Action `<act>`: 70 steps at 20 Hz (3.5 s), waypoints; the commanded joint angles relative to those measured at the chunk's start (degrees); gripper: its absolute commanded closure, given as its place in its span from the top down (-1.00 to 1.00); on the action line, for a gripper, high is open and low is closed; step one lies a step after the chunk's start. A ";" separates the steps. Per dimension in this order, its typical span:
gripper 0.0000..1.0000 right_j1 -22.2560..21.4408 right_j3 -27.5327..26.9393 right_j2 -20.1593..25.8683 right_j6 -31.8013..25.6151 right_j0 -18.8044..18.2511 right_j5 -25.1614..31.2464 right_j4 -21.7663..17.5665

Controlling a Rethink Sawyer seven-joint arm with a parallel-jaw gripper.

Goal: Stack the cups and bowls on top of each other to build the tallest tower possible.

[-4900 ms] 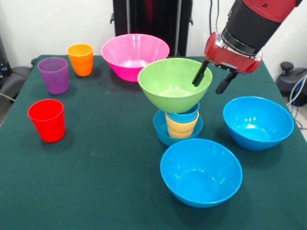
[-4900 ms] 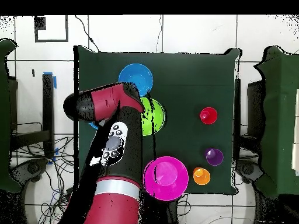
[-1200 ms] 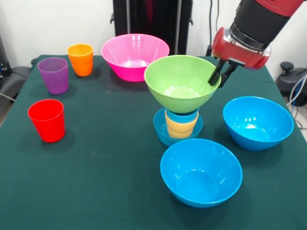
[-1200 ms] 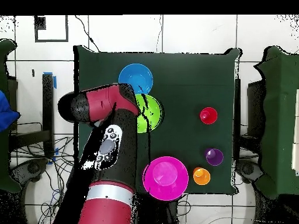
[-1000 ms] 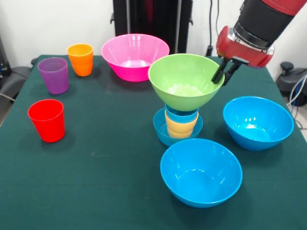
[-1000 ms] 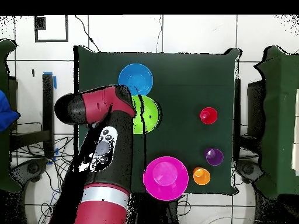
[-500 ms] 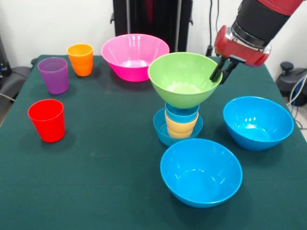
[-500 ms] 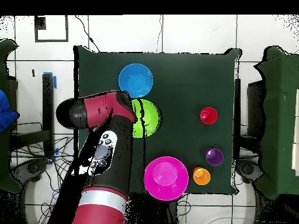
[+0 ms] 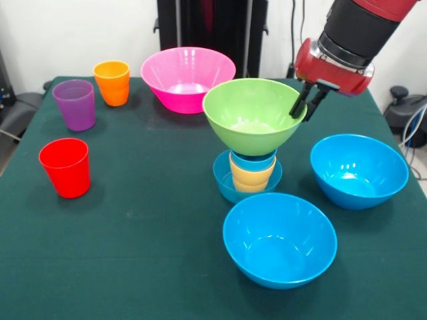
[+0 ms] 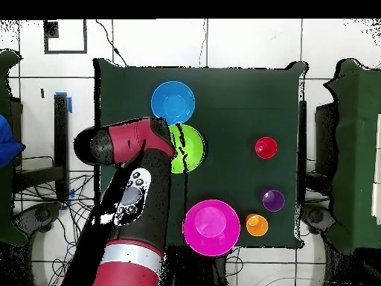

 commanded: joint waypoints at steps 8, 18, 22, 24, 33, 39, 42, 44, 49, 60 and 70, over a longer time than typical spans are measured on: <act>-1.00 1.07 3.86 2.96 10.68 1.05 -2.30 3.25; -1.00 1.60 1.79 2.74 8.17 0.64 -0.51 2.69; -1.00 1.64 1.32 3.01 7.10 0.29 -0.79 2.29; -1.00 1.62 1.29 2.96 7.11 0.37 -0.82 2.21; -1.00 1.77 0.41 2.92 6.52 0.44 -0.24 1.85; -1.00 1.98 -0.57 2.71 5.30 0.42 -0.14 0.87; -1.00 2.27 -1.76 2.17 4.16 0.71 -0.25 -0.45; -1.00 2.30 -2.09 2.27 3.40 0.64 -0.17 -0.80; -1.00 2.56 -2.85 1.93 2.87 0.84 -0.10 -1.45; -1.00 2.81 -3.39 1.50 2.93 1.30 0.24 -1.74; -1.00 2.69 -2.53 1.64 3.30 0.88 -0.07 -1.13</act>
